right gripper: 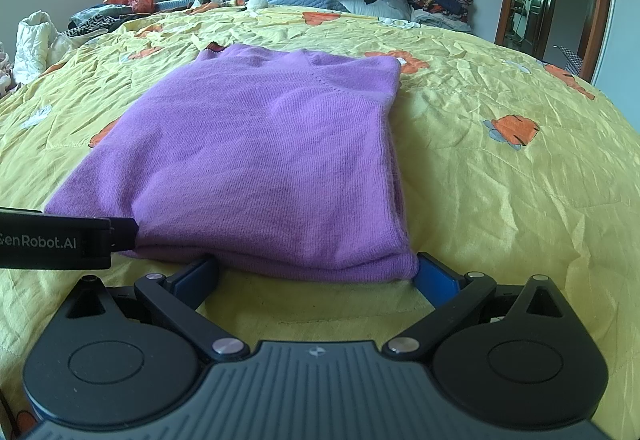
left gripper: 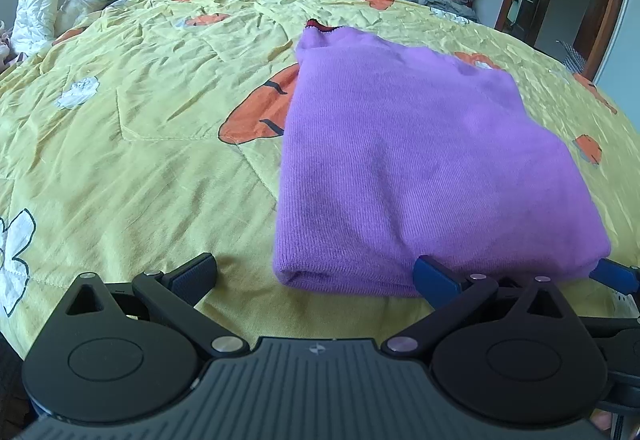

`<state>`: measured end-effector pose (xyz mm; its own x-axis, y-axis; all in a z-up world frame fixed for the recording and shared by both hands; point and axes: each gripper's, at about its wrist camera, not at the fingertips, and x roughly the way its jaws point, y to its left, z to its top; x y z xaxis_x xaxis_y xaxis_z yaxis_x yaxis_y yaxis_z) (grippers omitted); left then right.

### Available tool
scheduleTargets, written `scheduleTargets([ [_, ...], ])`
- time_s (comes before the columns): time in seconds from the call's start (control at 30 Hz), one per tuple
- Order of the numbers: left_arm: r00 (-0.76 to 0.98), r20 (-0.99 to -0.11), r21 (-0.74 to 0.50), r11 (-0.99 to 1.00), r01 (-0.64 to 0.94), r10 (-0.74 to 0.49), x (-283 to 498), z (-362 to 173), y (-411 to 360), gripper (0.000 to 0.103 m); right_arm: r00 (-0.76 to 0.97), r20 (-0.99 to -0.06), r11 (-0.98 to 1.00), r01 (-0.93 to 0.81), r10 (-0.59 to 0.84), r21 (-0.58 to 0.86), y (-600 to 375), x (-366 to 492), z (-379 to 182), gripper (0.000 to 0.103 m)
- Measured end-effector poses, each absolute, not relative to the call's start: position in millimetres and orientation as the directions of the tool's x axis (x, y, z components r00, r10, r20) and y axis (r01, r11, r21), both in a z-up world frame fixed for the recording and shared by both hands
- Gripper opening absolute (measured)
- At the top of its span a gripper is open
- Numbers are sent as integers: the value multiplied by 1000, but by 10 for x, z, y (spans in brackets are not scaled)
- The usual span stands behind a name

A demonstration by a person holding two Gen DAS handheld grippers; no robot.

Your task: Fold small clothes

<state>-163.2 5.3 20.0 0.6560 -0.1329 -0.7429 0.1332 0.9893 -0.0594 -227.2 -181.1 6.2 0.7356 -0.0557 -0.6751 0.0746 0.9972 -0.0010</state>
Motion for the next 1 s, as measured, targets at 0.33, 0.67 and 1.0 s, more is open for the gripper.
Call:
scheduleTargets([
  [0.33, 656, -743, -57, 989, 138, -134, -1635, 199, 54, 103, 735, -676, 997, 73, -54, -1, -1804, -2266, 65, 103],
  [0.67, 660, -738, -60, 988, 144, -141, -1633, 194, 56, 103, 735, -676, 997, 73, -54, -1, -1808, -2266, 64, 103],
  [1.0, 658, -739, -54, 987, 154, -143, -1621, 199, 58, 103, 735, -676, 997, 73, -54, 0, -1807, -2268, 64, 103],
])
